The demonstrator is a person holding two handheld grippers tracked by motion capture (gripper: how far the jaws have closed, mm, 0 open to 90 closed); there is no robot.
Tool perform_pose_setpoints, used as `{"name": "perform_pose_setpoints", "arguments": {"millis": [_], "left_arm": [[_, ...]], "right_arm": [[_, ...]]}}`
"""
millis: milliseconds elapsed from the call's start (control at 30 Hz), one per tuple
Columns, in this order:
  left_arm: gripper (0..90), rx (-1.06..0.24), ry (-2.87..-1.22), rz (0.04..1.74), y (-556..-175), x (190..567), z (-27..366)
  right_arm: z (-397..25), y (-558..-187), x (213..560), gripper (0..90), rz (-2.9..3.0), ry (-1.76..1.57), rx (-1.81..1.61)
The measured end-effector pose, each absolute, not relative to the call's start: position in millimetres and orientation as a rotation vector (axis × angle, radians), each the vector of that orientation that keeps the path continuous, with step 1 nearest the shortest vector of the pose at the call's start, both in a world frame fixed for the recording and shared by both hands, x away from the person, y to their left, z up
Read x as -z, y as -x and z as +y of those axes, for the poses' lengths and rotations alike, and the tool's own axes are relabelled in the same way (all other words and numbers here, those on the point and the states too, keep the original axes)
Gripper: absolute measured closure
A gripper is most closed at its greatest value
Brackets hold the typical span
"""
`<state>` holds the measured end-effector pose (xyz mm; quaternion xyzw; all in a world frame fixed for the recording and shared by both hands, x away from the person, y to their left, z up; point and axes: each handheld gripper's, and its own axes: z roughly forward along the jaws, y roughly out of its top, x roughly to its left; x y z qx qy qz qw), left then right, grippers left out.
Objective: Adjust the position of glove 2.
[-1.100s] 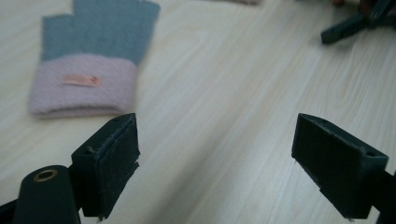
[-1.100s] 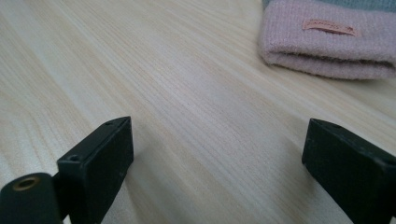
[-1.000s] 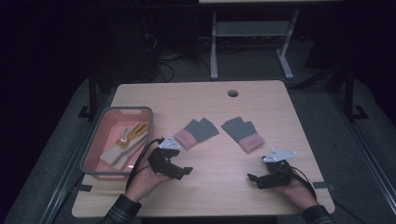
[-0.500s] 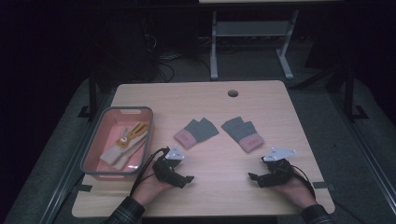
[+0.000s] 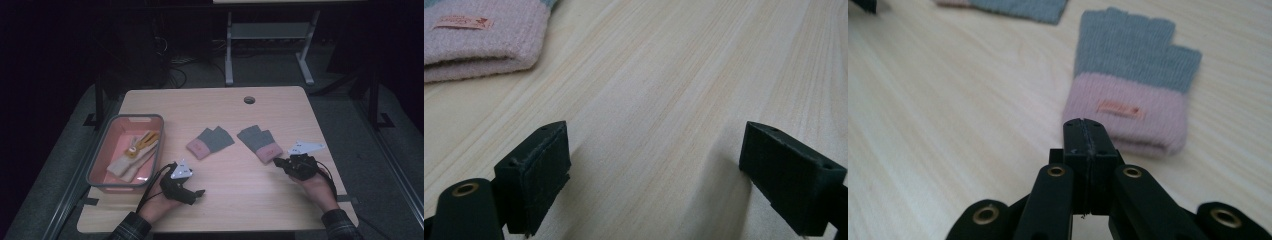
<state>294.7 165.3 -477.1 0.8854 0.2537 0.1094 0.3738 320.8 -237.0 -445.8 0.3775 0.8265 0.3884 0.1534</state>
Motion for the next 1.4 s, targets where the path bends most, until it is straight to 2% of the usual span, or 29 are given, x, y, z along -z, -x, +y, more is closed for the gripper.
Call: {"name": "perform_pose_setpoints", "arguments": {"millis": [367, 667, 1067, 1400], "left_arm": [[12.0, -0.279, -2.27, 0.65, -295, 477, 165], [12.0, -0.279, -2.272, 0.648, -295, 477, 165], [12.1, -0.279, -2.271, 0.649, -295, 477, 165], [12.1, -0.279, -2.269, 0.649, -295, 477, 165]], "right_arm": [[-234, -359, 442, 90.0, 2.332, -1.104, -1.132], [-220, -382, 458, 90.0, 2.388, -1.122, -1.066], [-222, -372, 461, 90.0, 2.43, -1.111, -1.043], [-223, -341, 459, 90.0, 2.481, -1.082, -1.037]]}}
